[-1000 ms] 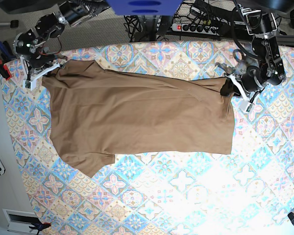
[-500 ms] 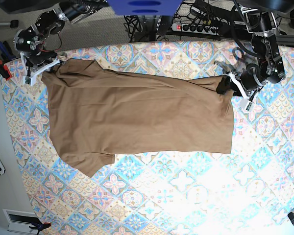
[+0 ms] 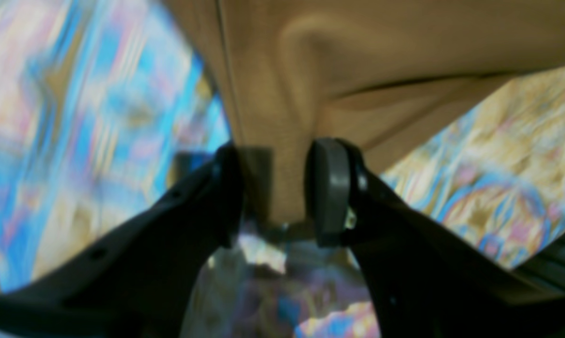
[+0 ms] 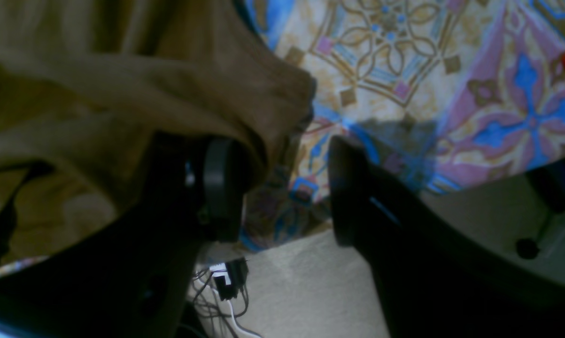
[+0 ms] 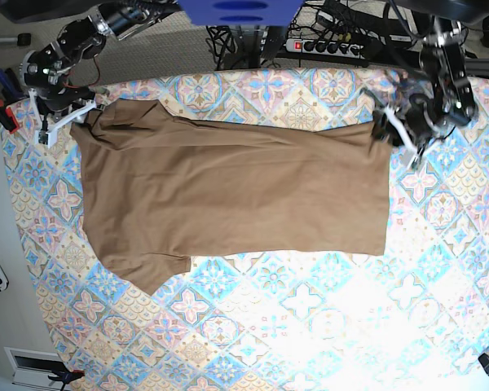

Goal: Layout the t-shirt on the table in an organized manner, then fold the t-shirt properly
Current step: 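Pull the grasped shirt edge with both grippers to spread it flat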

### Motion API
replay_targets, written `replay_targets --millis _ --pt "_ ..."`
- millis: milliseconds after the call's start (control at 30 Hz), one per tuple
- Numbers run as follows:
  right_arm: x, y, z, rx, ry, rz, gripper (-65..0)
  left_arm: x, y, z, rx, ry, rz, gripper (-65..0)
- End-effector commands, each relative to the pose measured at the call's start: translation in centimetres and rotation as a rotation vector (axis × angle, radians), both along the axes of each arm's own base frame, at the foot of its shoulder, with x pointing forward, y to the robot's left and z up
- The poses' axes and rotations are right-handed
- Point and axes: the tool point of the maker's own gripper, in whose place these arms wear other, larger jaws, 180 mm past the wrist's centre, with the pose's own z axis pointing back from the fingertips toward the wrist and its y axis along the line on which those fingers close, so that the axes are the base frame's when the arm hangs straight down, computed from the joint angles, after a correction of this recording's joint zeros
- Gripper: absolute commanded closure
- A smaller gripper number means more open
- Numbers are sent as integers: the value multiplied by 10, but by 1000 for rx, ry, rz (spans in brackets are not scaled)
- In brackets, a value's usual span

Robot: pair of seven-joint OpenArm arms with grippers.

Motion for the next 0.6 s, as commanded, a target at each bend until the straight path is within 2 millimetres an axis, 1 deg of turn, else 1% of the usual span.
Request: replay_targets --millis 0,67,267,333,400,467,567 --pt "9 -6 13 -34 -43 6 -271 2 6 8 40 -10 0 -242" --pt "8 -7 14 -36 -43 7 -270 6 9 18 47 -45 18 -242" --pt "5 -9 14 -43 -40 1 -268 8 11 19 45 -56 34 -242" --pt "6 -15 24 -77 -50 3 -267 9 10 22 43 -64 30 -242" --pt "8 -18 34 -107 -63 4 -267 12 8 29 55 -86 19 -242" --pt "5 -20 35 -115 -57 5 -267 14 6 34 62 -101 10 -242" --pt "-3 -27 35 -136 -32 13 -267 14 6 36 68 -110 8 -242"
